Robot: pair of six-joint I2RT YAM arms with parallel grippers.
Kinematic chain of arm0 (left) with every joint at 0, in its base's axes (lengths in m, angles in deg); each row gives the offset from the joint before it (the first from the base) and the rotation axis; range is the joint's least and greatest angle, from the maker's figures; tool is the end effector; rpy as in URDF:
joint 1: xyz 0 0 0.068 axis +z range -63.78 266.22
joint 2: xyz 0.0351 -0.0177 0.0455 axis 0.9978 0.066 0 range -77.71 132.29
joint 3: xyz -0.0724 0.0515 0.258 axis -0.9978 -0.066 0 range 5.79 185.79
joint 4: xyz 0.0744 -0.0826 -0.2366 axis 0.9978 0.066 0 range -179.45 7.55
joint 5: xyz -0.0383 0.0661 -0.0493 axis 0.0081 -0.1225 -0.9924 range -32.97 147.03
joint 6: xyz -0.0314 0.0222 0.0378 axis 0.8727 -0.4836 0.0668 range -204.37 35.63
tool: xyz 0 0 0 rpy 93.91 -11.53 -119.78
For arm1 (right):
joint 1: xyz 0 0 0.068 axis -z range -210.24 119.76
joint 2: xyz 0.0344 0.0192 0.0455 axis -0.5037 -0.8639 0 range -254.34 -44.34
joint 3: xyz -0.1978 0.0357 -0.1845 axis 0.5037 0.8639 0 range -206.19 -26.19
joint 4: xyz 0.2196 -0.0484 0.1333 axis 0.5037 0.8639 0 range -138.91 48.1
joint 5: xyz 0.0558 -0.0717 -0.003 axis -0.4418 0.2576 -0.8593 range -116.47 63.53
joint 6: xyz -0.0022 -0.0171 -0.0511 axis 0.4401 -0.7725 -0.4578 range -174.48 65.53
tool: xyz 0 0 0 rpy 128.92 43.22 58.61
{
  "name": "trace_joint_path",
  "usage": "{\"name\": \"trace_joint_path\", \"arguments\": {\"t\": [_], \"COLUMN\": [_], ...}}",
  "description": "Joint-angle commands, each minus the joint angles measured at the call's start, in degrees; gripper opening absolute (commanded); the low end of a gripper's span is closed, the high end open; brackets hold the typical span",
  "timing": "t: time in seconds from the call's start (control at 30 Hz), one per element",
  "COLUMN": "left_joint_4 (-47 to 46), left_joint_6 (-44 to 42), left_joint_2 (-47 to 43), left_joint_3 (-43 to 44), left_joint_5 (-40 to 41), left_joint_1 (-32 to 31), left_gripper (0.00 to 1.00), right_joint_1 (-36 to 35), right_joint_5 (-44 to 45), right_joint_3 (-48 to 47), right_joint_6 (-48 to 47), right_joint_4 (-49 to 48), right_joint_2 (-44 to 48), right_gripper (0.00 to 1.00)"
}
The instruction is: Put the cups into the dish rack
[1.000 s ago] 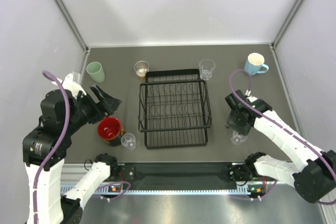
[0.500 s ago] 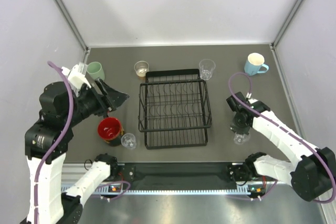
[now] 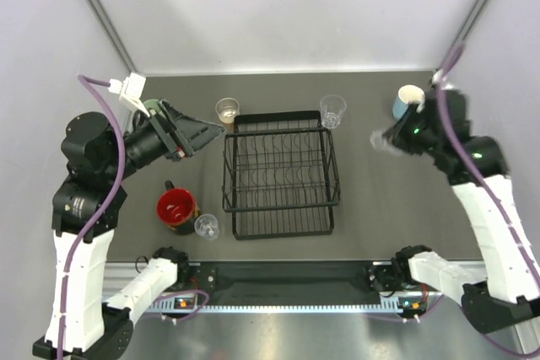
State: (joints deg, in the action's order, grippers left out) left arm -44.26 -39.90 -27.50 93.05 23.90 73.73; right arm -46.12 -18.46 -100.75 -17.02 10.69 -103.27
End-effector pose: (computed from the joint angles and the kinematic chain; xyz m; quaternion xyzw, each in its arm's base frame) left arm 0.1063 -0.0435 0.4972 -0.0200 0.7476 -0.4887 0.4493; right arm 0.1766 0.0452 0.3876 0.1987 0.8968 0.1176 0.3774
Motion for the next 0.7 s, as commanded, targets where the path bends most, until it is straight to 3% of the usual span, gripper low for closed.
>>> {"name": "trace_joint_path", "arguments": {"t": [0.0, 0.07, 0.13, 0.23, 0.27, 0.3, 0.37, 0.67], "left_joint_4": [-16.60, -20.56, -26.10, -30.32, -31.38, -33.65, -34.64, -37.19], "left_joint_6": [7.29, 11.24, 14.57, 17.66, 18.37, 19.16, 20.39, 21.10], "left_joint_2": [-0.47, -0.30, 0.32, 1.72, 1.99, 2.43, 2.78, 7.17], "left_joint_3": [-3.50, -6.13, -7.71, -7.64, -7.63, -7.63, -6.76, -2.63], "left_joint_5": [-5.62, -6.95, -8.44, -9.85, -10.03, -9.94, -9.68, -5.64], "left_joint_1": [-0.08, -0.08, -0.08, -0.16, -0.08, -0.08, -0.08, -3.32], "left_gripper": [0.81, 0.91, 0.93, 0.94, 0.95, 0.95, 0.96, 0.99], "right_joint_1": [1.03, 1.03, 1.11, 1.03, 0.94, 0.76, -0.11, -3.46], "right_joint_5": [-12.38, -17.65, -27.22, -43.74, -47.09, -51.30, -52.22, -55.29], "right_joint_3": [-14.00, -20.34, -21.93, -17.22, -15.28, -13.08, -8.06, -3.92], "right_joint_6": [-7.30, -7.22, -5.21, 3.65, 11.08, 14.89, 21.31, 25.99], "right_joint_4": [-4.56, -8.86, -17.43, -31.59, -43.91, -49.60, -61.03, -69.43], "right_joint_2": [1.73, 1.19, 1.63, 2.51, 2.86, 3.65, 4.53, 4.18], "right_gripper": [0.00, 0.00, 0.00, 0.00, 0.00, 0.00, 0.00, 0.00]}}
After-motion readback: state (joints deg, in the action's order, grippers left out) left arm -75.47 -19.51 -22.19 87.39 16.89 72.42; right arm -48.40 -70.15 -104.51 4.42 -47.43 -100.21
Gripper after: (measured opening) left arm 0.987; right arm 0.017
